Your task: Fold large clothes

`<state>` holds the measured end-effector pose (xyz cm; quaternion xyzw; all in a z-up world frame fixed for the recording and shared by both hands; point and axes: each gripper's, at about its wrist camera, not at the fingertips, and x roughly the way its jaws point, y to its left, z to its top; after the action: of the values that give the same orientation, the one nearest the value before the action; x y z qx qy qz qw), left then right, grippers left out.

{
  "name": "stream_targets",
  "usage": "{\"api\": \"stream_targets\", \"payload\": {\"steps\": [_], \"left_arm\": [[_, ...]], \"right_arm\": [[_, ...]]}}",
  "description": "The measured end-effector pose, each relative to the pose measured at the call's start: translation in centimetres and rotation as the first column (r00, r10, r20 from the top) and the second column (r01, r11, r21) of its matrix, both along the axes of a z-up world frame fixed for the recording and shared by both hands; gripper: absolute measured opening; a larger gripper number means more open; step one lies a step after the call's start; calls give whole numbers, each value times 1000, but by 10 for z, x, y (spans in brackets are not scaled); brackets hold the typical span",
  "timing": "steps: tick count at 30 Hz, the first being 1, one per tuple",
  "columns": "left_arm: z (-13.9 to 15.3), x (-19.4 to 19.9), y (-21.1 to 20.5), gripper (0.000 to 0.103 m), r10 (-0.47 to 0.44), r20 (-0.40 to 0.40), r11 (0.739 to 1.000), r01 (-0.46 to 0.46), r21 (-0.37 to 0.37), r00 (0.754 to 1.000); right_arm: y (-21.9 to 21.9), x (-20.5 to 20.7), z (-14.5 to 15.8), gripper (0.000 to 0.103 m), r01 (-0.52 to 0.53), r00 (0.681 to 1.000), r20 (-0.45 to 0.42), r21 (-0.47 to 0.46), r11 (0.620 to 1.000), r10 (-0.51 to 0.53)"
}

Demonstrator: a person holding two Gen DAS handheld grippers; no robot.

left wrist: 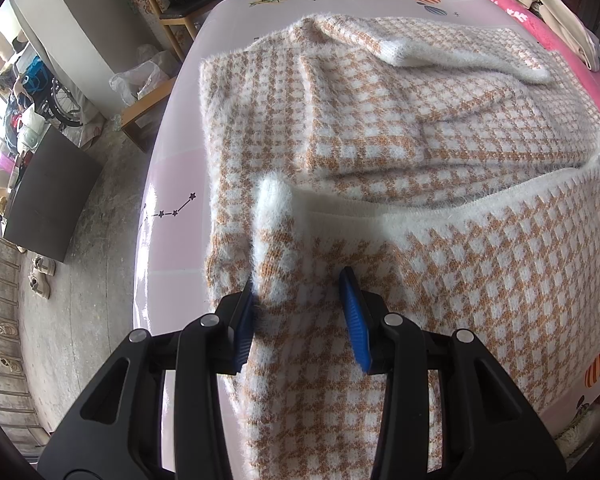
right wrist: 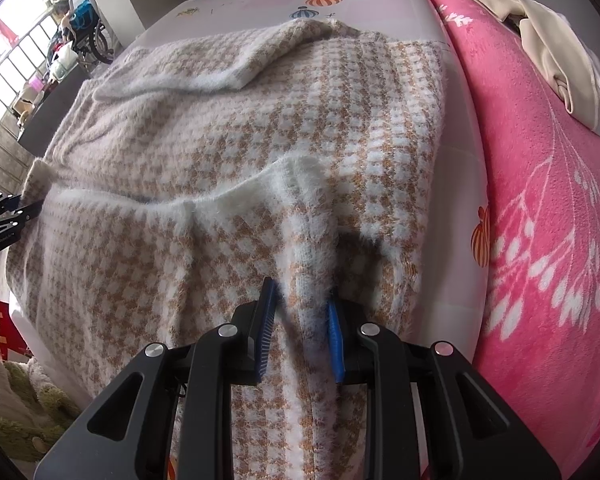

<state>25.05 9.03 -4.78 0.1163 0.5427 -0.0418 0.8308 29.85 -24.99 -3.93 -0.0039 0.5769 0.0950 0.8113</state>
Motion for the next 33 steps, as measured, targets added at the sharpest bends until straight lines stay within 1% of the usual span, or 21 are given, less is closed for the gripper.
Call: {"api": "stream_targets", "payload": {"steps": [33], "left_arm": [[1, -1, 1, 39, 1, 3, 1000, -1, -1, 1000]], "right_arm": [[3, 0, 0, 23, -3, 1000, 4, -15, 1000, 3]]}}
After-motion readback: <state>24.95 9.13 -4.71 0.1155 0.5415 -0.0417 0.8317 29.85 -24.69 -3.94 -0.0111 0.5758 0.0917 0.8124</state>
